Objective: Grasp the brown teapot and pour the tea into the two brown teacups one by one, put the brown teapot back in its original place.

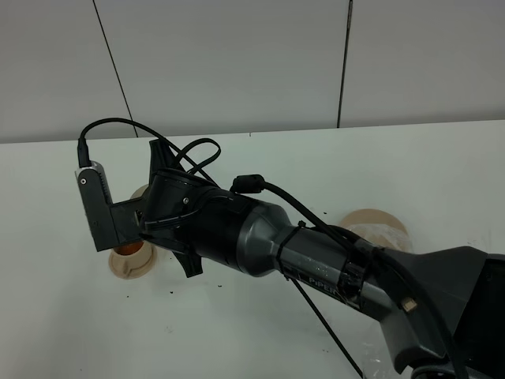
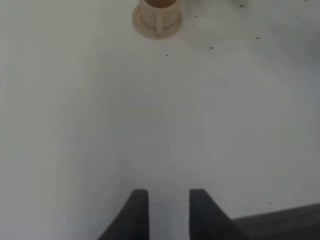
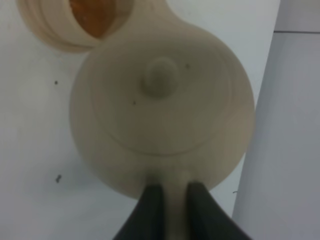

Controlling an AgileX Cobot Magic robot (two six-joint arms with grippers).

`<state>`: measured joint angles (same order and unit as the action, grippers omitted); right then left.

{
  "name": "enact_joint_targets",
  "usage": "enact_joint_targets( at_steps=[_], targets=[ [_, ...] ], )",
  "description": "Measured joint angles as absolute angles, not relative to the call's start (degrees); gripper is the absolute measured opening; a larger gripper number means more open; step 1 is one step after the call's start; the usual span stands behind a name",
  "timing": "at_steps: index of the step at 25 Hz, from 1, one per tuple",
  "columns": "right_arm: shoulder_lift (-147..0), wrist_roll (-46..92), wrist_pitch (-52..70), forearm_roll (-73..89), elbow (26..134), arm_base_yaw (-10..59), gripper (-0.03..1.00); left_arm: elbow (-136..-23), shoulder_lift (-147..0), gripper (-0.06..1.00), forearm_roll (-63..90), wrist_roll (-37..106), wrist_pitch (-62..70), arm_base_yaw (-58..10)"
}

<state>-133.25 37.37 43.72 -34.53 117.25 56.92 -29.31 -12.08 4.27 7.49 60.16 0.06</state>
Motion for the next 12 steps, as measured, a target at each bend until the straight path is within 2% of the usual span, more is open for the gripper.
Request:
enact_joint_targets(
  at_steps=[12],
  targets=[
    [-133.3, 37.4, 43.7, -35.7, 117.3, 57.0, 0.10, -29.3, -12.1, 0.27, 4.3, 7.5, 60.2, 0.1]
  ],
)
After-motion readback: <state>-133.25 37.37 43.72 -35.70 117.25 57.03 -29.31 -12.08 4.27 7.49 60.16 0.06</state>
